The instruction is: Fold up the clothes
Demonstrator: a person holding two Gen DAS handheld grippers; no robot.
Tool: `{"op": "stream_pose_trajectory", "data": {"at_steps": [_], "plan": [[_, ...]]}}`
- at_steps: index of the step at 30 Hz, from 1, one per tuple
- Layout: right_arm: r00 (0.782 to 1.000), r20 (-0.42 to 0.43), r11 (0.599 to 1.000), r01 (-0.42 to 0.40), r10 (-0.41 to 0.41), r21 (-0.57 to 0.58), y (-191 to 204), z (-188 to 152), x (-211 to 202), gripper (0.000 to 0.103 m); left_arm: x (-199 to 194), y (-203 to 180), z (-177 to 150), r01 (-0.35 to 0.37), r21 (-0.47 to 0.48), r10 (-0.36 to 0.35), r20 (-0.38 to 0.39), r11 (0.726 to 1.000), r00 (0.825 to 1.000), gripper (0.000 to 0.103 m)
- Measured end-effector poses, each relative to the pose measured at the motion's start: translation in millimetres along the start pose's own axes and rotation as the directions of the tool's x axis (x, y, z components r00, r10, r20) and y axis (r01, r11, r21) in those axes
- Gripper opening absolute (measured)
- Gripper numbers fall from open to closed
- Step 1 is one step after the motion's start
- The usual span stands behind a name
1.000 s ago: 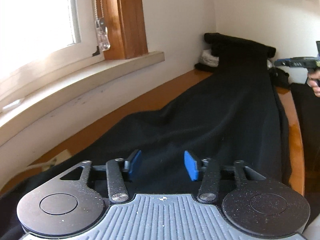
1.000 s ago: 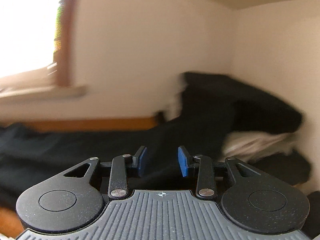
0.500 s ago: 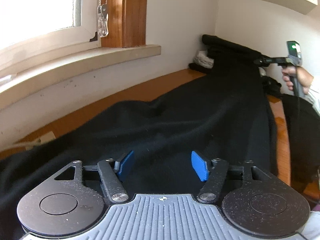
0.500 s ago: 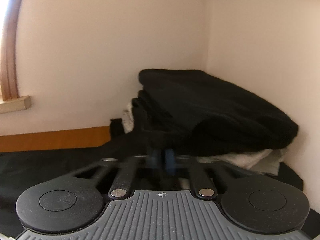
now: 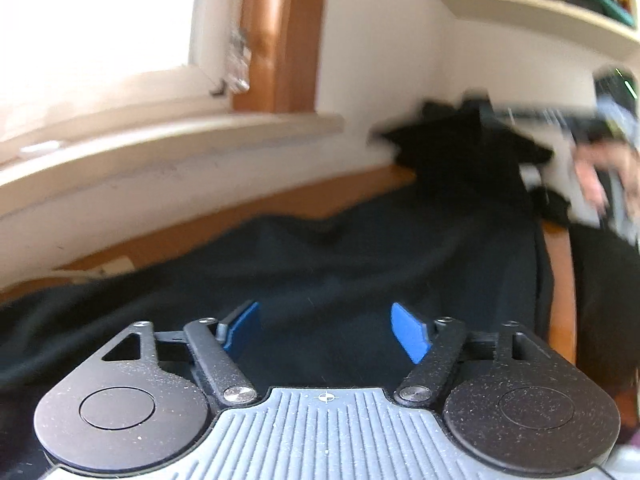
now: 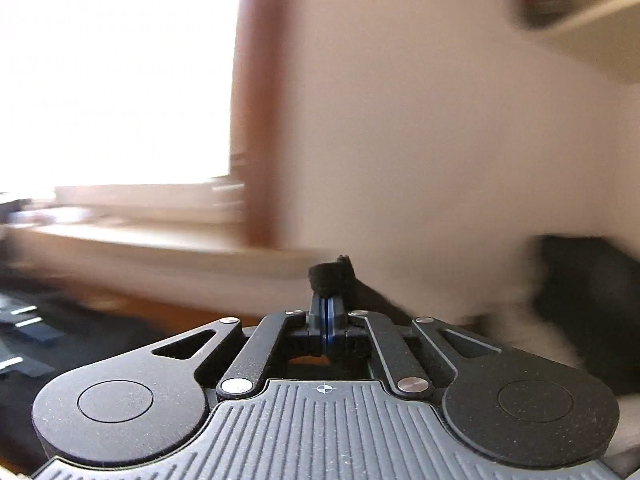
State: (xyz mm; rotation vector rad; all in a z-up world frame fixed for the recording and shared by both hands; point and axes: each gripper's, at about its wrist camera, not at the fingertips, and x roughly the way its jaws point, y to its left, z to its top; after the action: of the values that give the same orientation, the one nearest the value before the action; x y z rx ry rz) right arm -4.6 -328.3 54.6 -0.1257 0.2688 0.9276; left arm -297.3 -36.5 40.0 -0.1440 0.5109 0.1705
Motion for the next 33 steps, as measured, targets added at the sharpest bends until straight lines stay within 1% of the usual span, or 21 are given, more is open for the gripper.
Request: {"op": "stream_pose_trajectory", "data": {"at_steps": [2, 5, 9, 11, 13, 15, 16, 19, 22, 23, 24, 27, 33], "plan": [[0.999, -0.038, 0.999, -0.034, 0.033, -0.031, 18, -17, 1, 0.002, -9, 9, 5, 0.004, -0.048, -0.002, 0.032, 0.999, 0.999, 0.078], [0.992, -0.097, 0.993, -0.086, 0.079, -0.075, 45, -42, 3, 0.002, -7, 15, 10, 0.021, -0.086, -0.018, 0.031, 0.996, 0.999, 0.078], [0.975, -0.177, 0.979, -0.160, 0.136, -0.128, 81, -75, 5, 0.003, 6, 15, 19, 0.036, -0.106, -0.035, 0.011, 0.994, 0.999, 0.078], [0.962, -0.218, 0.968, -0.197, 0.162, -0.153, 99, -91, 6, 0.005, 17, 14, 26, 0.047, -0.118, -0.048, 0.000, 0.992, 0.999, 0.078], [0.964, -0.217, 0.964, -0.195, 0.154, -0.180, 100, -94, 9, 0.012, 27, 10, 32, 0.062, -0.138, -0.063, -0.005, 0.989, 0.998, 0.078], [0.971, -0.197, 0.961, -0.178, 0.136, -0.214, 102, -93, 12, 0.035, 39, 7, 37, 0.081, -0.160, -0.084, -0.014, 0.984, 0.996, 0.078], [0.975, -0.183, 0.957, -0.169, 0.127, -0.235, 106, -94, 12, 0.036, 47, 6, 40, 0.093, -0.172, -0.098, -0.020, 0.981, 0.995, 0.079], [0.978, -0.164, 0.957, -0.168, 0.131, -0.237, 111, -96, 21, 0.036, 71, -1, 48, 0.114, -0.197, -0.127, -0.054, 0.974, 0.990, 0.079], [0.973, -0.173, 0.961, -0.185, 0.150, -0.205, 108, -97, 31, 0.033, 87, -11, 54, 0.108, -0.184, -0.124, -0.076, 0.977, 0.989, 0.079], [0.973, -0.174, 0.963, -0.187, 0.154, -0.194, 107, -98, 34, 0.023, 90, -14, 55, 0.105, -0.181, -0.121, -0.080, 0.978, 0.989, 0.079], [0.973, -0.169, 0.965, -0.188, 0.157, -0.182, 106, -98, 35, 0.014, 93, -17, 57, 0.101, -0.178, -0.117, -0.083, 0.979, 0.990, 0.079], [0.975, -0.147, 0.972, -0.186, 0.165, -0.145, 102, -98, 31, 0.014, 102, -24, 57, 0.078, -0.167, -0.096, -0.099, 0.983, 0.990, 0.079], [0.979, -0.101, 0.980, -0.185, 0.177, -0.070, 95, -98, 24, 0.013, 114, -37, 56, 0.062, -0.131, -0.078, -0.125, 0.989, 0.989, 0.079]]}}
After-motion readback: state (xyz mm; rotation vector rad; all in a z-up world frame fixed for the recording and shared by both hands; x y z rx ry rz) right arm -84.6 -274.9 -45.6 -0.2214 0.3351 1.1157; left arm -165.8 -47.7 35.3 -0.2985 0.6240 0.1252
